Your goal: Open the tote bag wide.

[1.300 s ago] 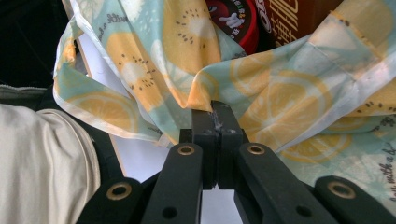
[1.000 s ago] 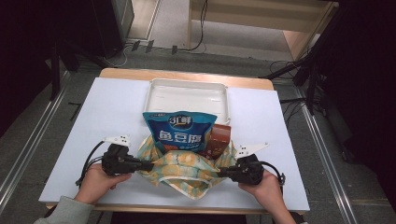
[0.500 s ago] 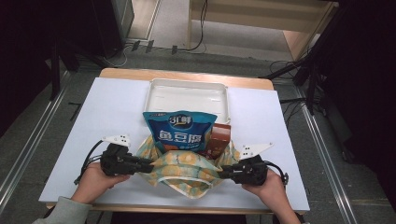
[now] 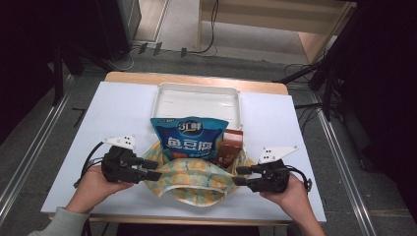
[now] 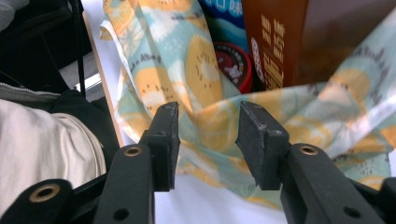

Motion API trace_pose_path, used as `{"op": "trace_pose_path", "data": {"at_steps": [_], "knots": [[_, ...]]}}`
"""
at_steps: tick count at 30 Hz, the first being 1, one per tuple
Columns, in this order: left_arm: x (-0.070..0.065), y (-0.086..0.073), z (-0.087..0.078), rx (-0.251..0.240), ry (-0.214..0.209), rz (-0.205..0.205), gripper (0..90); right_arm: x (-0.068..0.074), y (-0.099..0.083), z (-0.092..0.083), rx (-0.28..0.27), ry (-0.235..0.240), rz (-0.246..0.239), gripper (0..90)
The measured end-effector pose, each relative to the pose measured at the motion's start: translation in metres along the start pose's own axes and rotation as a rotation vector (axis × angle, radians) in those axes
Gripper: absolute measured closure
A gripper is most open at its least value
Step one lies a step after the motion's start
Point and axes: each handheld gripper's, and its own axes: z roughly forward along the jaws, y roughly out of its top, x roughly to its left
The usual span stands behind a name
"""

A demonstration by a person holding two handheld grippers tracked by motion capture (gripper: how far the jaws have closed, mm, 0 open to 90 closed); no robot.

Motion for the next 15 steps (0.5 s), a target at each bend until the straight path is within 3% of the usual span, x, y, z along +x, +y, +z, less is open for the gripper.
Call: {"op": "trace_pose_path", "data": {"at_steps": [4, 8, 15], "knots": [[-0.002, 0.014, 0.005, 0.018, -0.004, 0.017, 48.2, 0.002, 0.009, -0.002, -0.006, -0.007, 0.0, 56.2], [0.0, 0.021, 0.015, 0.039, -0.008, 0.0, 46.3, 0.004, 0.016, 0.004, 0.0, 0.003, -0.006, 55.6], [0.009, 0.017, 0.033, 0.07, -0.008, -0.008, 46.6, 0.005, 0.022, 0.023, 0.021, 0.03, -0.017, 59.0]]}}
